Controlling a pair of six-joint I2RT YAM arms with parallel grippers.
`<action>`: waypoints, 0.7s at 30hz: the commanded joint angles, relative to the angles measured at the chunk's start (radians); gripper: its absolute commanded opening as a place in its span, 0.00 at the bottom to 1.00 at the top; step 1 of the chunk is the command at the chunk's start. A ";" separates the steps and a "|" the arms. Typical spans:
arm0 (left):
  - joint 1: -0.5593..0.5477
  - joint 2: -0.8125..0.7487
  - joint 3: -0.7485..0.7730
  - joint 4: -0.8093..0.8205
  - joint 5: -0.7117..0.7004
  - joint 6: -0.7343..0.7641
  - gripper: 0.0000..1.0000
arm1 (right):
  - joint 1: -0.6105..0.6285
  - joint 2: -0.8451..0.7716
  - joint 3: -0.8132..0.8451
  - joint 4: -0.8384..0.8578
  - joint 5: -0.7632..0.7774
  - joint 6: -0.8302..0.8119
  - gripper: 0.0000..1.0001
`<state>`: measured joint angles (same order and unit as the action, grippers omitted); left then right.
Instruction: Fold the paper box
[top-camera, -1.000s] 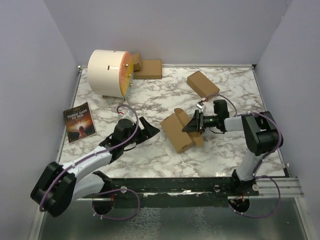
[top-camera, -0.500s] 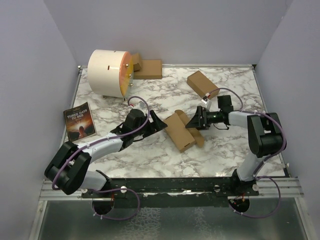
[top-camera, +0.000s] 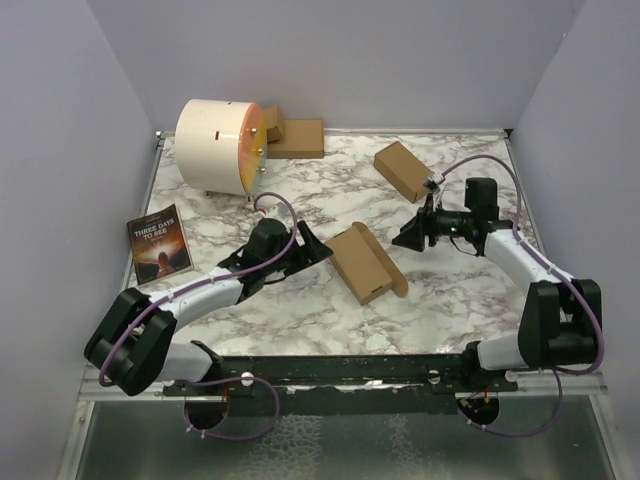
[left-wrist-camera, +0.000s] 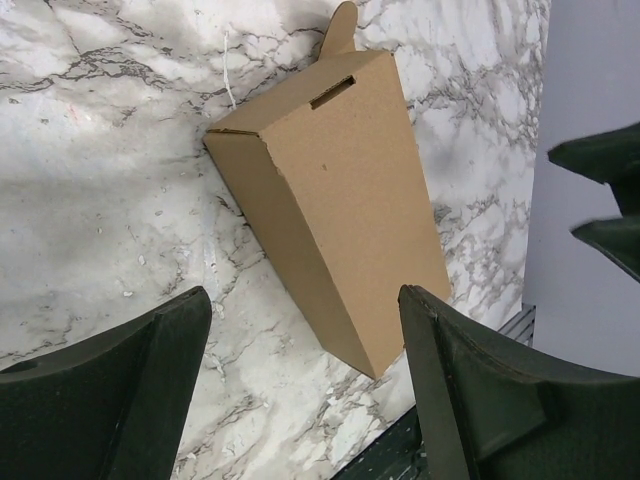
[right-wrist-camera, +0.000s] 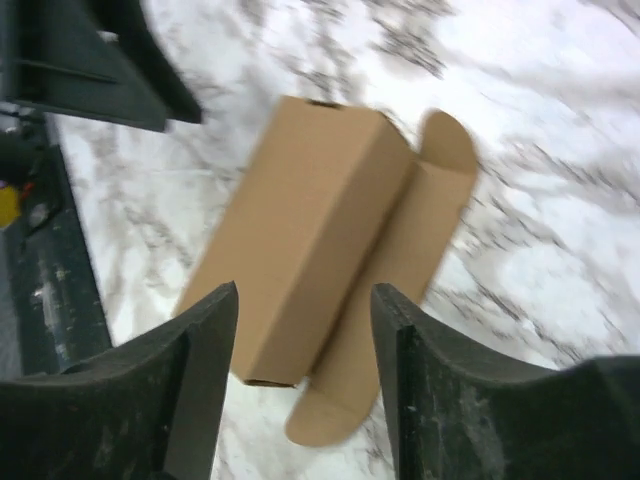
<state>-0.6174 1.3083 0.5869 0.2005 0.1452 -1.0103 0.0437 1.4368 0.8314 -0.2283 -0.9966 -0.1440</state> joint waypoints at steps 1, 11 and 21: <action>-0.009 0.022 0.008 0.020 0.007 0.010 0.78 | 0.089 -0.029 0.024 -0.079 -0.162 -0.207 0.46; -0.042 0.127 0.040 0.041 0.029 0.014 0.78 | 0.212 0.096 0.067 -0.151 -0.004 -0.290 0.08; -0.044 0.240 0.114 0.059 0.054 0.036 0.78 | 0.216 0.199 0.076 -0.190 0.164 -0.284 0.06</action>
<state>-0.6567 1.5082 0.6422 0.2226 0.1680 -1.0031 0.2543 1.6142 0.8948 -0.3920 -0.9360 -0.4129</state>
